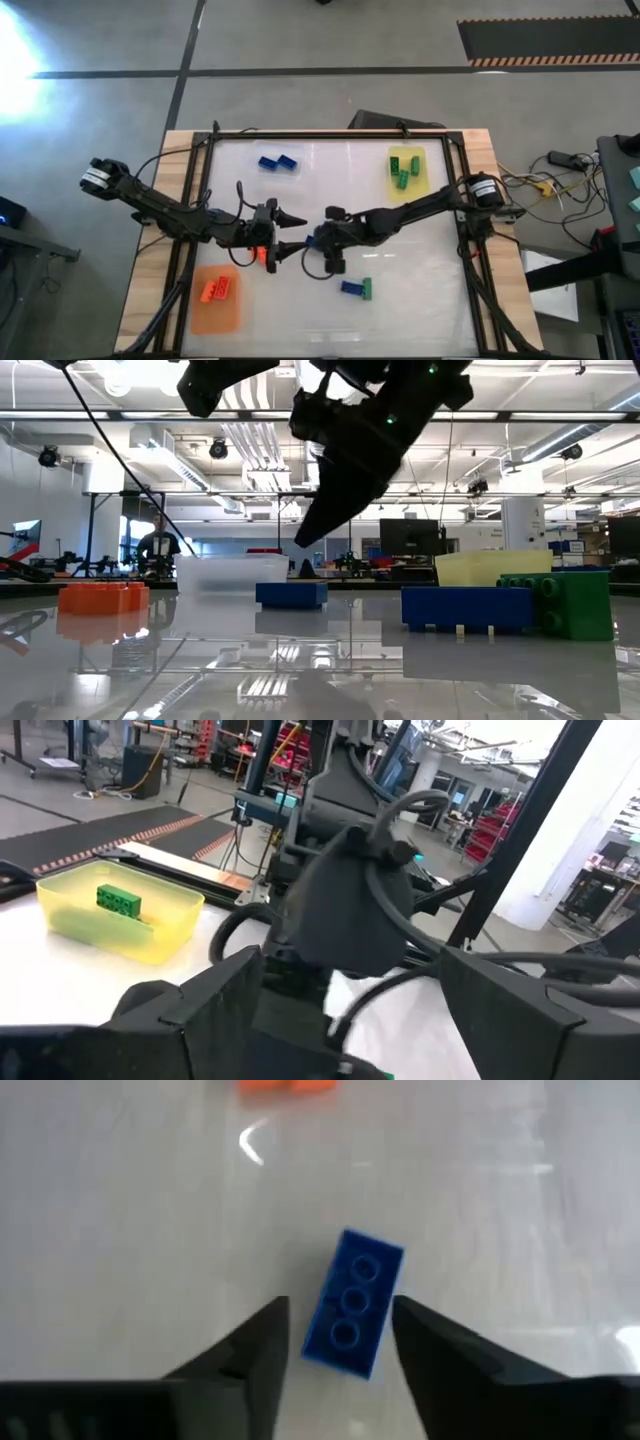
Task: Sort & place blocks by color
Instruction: Put the blue game piece into the transparent bin
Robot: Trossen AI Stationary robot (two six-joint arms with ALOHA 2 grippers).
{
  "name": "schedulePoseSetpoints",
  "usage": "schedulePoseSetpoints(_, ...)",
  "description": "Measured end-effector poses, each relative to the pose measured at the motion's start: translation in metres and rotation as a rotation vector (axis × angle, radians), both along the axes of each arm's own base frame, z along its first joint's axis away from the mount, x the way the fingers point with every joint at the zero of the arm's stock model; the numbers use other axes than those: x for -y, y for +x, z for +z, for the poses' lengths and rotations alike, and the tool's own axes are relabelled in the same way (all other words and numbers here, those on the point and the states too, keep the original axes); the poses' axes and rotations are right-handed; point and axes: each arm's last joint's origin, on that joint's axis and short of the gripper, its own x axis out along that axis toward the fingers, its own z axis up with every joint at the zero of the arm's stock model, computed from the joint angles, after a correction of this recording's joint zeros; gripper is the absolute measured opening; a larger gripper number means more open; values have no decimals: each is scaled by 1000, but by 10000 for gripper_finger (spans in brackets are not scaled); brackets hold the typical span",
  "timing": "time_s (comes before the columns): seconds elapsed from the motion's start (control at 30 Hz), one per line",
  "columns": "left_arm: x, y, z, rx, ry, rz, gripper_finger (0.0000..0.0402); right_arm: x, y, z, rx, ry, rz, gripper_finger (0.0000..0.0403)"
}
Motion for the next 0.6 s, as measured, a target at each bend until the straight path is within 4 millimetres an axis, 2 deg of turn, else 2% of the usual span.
schedulePoseSetpoints(0.1, 0, 0, 0, -4, 6, 0, 288, 5, 0, -7, 10, 51, -94, 205)
schedulePoseSetpoints(0.23, 0, 0, 0, -5, 41, -1, 288, 5, -2, -16, 70, 78, -142, 232)
schedulePoseSetpoints(0.6, -1, 0, 0, -6, 79, 2, 288, 9, -17, -44, 178, 128, -228, 237)
